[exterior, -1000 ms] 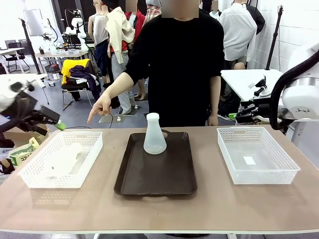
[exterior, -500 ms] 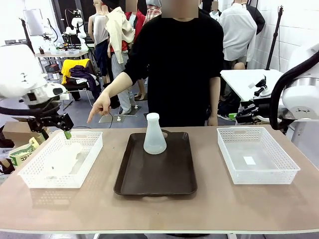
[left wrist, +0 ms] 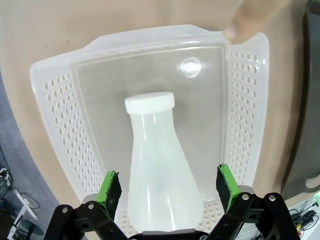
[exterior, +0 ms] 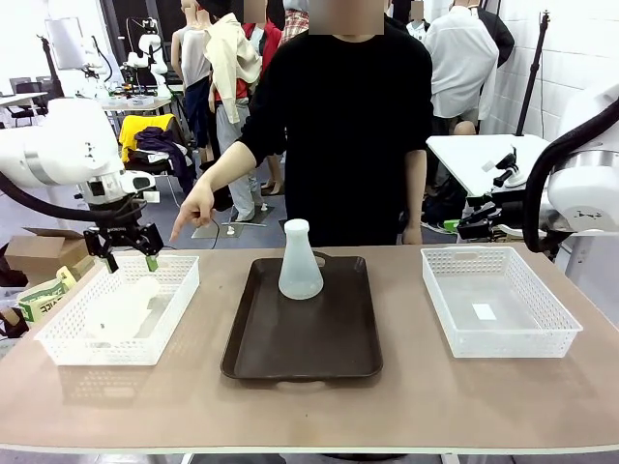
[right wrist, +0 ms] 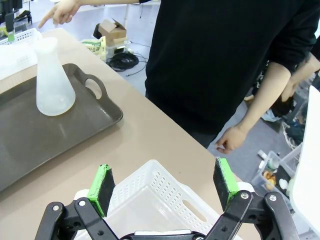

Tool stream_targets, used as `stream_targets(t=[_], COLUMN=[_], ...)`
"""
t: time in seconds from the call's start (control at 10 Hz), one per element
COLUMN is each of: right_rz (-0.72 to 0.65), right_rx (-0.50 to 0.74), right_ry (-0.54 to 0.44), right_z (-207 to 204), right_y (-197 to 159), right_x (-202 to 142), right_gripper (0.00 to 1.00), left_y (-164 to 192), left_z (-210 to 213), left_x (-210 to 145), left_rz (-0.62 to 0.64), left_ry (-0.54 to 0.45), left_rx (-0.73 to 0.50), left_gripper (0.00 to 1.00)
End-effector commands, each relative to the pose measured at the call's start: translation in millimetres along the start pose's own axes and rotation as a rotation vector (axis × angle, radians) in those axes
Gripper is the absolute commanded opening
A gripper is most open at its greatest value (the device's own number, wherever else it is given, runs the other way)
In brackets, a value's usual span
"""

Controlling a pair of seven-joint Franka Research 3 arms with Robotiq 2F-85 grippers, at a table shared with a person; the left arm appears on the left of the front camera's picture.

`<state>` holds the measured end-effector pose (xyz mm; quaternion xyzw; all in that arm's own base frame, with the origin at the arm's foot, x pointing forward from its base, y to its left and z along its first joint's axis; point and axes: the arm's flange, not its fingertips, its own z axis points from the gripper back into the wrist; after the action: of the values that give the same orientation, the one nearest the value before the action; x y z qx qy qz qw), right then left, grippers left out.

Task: Prepare the laboratory tools.
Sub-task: Pick up the Big flask that the person points to.

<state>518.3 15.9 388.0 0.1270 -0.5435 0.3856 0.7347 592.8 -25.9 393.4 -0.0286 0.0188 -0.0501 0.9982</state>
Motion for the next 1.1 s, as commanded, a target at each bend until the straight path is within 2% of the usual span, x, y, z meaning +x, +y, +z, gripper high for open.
stream_targets(t=[0.0,0.3,0.5,0.9,1.0], right_rz=[-0.007,-0.007,-0.007,-0.007,-0.007], right_rx=[0.007,0.007,0.007,0.007,0.007], right_ry=[0.006,0.006,0.006,0.006,0.006], right_z=[1,1,1,1,1], right_y=[0,0,0,0,0], right_x=[1,1,1,1,1], right_gripper=[1.00,1.00,1.00,1.00,1.00], left_y=[3,1,3,7,8], left_z=[-9,-43,-59,-70,-73], left_x=[7,12,17,23,24], left_rz=[-0.041,-0.069,-0.060,-0.048,-0.057], left_ry=[0.016,-0.039,-0.002,-0.011,-0.010], left_rx=[0.033,0.037,0.059,0.042,0.038], left_gripper=[1.00,1.00,1.00,1.00,0.94])
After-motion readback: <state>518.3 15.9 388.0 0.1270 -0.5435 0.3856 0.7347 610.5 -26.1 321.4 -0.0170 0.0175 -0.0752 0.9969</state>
